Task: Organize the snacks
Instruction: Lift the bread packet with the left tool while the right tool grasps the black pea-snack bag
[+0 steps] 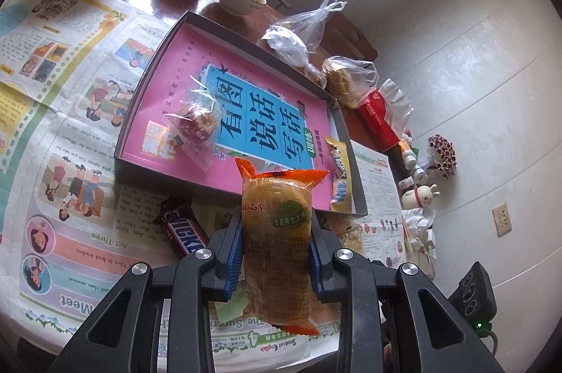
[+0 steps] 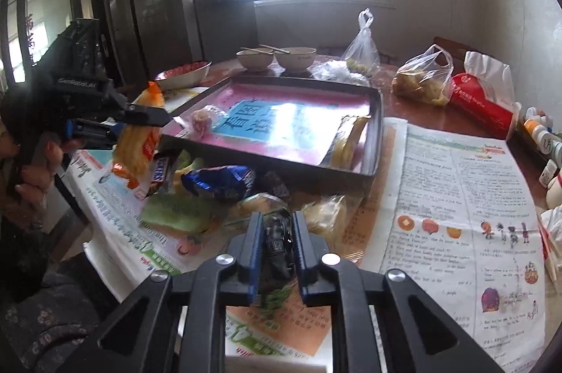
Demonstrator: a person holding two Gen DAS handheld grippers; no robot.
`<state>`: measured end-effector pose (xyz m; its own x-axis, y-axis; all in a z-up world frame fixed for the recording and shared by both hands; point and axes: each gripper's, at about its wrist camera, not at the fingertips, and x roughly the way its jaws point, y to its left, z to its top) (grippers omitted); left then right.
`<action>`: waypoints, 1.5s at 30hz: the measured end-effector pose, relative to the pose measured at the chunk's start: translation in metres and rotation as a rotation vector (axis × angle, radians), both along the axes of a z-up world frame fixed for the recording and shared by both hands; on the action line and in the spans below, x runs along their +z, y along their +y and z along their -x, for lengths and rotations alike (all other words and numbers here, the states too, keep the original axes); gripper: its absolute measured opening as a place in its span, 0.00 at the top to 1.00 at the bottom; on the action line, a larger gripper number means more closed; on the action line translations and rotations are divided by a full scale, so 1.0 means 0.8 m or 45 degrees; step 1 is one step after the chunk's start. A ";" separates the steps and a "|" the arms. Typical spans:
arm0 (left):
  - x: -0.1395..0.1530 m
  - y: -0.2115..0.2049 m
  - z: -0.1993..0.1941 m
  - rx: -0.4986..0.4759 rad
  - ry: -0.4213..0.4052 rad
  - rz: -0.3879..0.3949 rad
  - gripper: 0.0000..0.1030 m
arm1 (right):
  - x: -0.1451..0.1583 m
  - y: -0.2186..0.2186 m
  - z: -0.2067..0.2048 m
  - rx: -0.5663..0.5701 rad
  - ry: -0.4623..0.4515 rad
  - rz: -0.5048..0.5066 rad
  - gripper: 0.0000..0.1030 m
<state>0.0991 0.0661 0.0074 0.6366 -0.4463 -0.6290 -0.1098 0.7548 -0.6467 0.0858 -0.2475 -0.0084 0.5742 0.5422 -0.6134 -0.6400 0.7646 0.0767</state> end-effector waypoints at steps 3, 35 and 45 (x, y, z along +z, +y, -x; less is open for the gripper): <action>-0.002 0.000 -0.001 -0.003 0.005 0.003 0.69 | -0.001 -0.003 -0.001 0.016 0.013 -0.025 0.84; 0.016 -0.002 -0.009 -0.023 -0.055 -0.050 0.69 | 0.008 0.016 0.002 0.075 0.033 -0.050 0.72; 0.035 0.002 -0.026 -0.001 -0.105 -0.101 0.69 | 0.034 0.027 -0.032 0.043 0.037 -0.139 0.72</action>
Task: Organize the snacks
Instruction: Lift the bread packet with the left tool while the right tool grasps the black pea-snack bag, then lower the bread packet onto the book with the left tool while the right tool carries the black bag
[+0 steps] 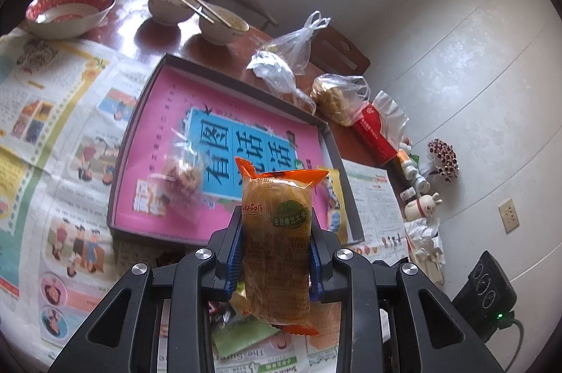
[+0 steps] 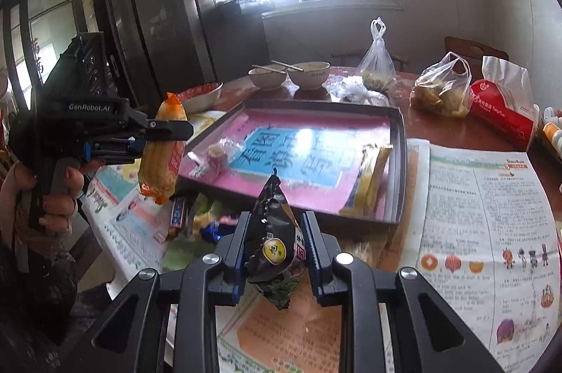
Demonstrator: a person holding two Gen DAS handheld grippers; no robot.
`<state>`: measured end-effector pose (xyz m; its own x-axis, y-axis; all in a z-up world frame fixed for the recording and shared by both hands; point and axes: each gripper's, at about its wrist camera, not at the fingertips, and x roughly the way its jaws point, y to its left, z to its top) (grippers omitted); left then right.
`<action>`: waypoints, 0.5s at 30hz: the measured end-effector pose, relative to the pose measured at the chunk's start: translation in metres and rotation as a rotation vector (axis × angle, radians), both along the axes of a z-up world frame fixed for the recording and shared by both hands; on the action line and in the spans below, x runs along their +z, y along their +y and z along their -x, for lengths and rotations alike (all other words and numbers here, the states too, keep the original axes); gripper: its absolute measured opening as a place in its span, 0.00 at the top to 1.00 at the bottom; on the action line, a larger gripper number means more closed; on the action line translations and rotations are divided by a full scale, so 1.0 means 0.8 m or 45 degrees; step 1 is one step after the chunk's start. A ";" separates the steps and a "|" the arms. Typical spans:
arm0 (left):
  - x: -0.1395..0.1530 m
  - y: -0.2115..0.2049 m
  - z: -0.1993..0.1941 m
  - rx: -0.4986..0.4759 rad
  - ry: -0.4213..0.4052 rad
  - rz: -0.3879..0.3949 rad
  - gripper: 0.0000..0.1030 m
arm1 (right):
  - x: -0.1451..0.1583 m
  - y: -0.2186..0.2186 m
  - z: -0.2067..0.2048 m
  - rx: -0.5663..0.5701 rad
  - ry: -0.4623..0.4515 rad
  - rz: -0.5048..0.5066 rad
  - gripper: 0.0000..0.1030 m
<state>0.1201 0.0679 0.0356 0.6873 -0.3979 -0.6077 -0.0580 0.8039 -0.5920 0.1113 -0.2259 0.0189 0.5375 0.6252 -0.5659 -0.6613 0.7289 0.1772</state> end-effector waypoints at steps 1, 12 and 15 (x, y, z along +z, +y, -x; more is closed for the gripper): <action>0.002 0.001 -0.002 0.004 -0.005 -0.006 0.69 | 0.001 0.001 -0.002 -0.003 0.001 -0.007 0.72; 0.015 -0.004 -0.031 0.041 -0.047 -0.088 0.69 | 0.018 0.009 -0.031 -0.035 -0.004 -0.078 0.72; 0.015 -0.006 -0.041 0.048 -0.050 -0.113 0.69 | 0.019 0.013 -0.038 -0.042 0.003 -0.088 0.72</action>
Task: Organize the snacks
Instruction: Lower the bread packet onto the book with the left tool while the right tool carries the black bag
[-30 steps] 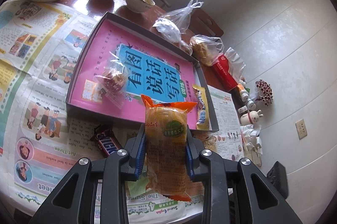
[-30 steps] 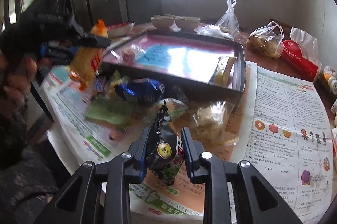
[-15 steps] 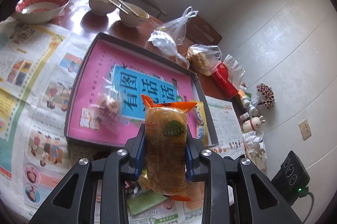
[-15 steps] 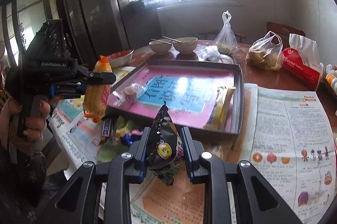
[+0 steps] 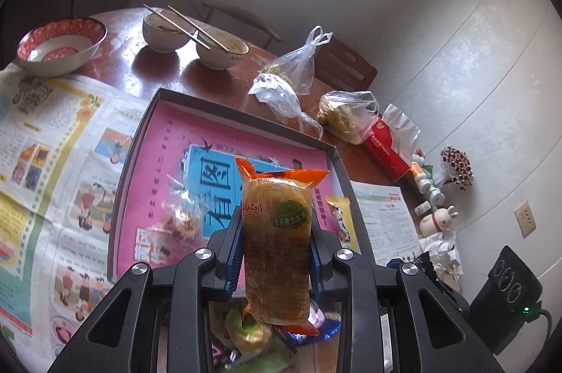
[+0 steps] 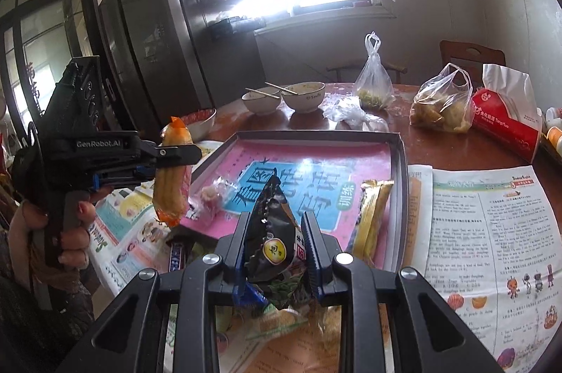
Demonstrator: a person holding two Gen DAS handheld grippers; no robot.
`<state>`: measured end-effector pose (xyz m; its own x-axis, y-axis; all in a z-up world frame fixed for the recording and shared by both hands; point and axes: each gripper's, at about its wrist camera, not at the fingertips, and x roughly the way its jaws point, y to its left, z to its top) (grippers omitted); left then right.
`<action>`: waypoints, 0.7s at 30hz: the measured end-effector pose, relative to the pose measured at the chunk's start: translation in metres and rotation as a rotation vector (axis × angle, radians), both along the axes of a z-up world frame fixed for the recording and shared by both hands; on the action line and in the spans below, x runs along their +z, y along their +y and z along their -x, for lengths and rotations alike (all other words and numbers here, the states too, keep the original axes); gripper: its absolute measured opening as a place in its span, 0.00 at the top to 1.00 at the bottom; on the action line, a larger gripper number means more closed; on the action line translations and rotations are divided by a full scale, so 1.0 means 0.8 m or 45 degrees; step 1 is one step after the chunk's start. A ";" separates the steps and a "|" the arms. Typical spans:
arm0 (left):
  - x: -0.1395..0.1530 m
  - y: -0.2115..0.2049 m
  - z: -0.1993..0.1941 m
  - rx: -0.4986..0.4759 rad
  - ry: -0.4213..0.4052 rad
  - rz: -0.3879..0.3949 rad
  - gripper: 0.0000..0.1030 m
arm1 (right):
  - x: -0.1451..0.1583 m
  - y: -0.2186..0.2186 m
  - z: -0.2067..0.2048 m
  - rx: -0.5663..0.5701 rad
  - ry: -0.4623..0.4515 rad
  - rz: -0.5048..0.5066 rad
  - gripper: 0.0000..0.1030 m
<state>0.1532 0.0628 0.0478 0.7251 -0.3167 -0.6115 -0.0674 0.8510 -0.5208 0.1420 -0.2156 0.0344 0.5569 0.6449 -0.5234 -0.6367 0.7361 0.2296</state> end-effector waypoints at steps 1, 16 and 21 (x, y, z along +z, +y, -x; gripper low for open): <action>-0.001 -0.001 -0.002 0.003 -0.001 -0.008 0.69 | 0.000 0.001 -0.002 -0.004 0.004 -0.003 0.72; -0.030 -0.018 -0.041 0.031 0.029 -0.137 0.69 | -0.016 0.003 -0.044 -0.062 0.111 -0.070 0.72; -0.038 -0.021 -0.048 0.043 0.041 -0.190 0.69 | -0.025 0.009 -0.055 -0.073 0.146 -0.080 0.72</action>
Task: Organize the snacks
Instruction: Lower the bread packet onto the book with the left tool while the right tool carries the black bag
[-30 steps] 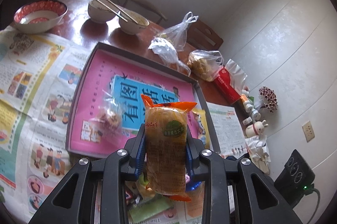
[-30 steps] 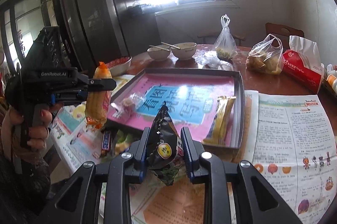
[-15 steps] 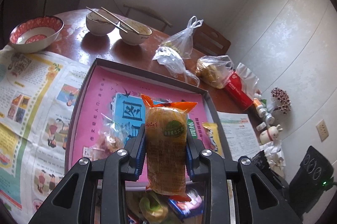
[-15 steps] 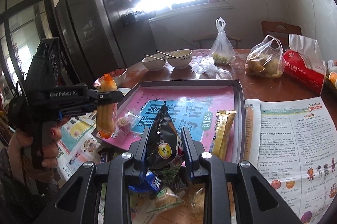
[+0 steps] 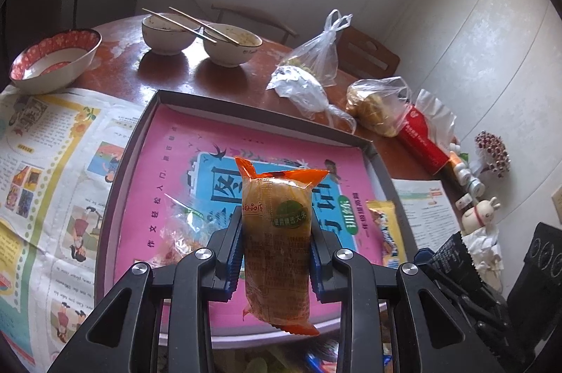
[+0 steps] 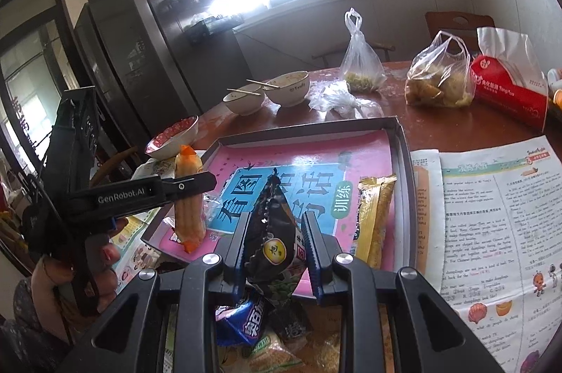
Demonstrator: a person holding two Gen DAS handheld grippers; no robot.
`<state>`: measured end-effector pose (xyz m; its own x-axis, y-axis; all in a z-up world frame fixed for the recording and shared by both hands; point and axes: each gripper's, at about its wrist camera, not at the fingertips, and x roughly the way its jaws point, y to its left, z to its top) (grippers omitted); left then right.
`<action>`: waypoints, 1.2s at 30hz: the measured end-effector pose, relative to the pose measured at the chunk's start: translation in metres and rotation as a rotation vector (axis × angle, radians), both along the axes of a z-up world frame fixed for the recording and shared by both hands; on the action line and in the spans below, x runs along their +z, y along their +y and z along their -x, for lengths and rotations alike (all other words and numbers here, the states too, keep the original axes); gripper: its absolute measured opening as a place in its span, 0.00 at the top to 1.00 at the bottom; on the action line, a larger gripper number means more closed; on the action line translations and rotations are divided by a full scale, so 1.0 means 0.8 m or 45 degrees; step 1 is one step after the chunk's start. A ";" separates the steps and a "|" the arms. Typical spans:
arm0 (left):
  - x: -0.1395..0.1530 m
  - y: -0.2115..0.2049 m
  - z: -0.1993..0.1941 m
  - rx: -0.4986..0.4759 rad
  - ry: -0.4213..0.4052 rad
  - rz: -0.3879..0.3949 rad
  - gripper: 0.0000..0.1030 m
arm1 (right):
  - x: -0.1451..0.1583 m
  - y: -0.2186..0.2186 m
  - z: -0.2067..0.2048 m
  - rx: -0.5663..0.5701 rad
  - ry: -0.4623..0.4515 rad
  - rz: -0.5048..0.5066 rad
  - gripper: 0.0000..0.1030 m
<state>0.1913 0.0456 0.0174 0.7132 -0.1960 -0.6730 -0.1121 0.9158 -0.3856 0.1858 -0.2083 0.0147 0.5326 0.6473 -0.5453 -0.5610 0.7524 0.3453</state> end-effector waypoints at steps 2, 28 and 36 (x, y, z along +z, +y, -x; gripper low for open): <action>-0.004 -0.001 -0.002 0.000 0.008 -0.017 0.69 | -0.005 0.003 -0.005 0.002 0.019 -0.006 0.72; -0.027 -0.015 -0.007 -0.038 0.072 -0.074 0.69 | -0.042 0.016 -0.031 -0.061 0.149 0.013 0.72; -0.030 -0.016 -0.008 -0.030 0.076 -0.086 0.69 | -0.045 0.017 -0.026 -0.075 0.120 0.082 0.71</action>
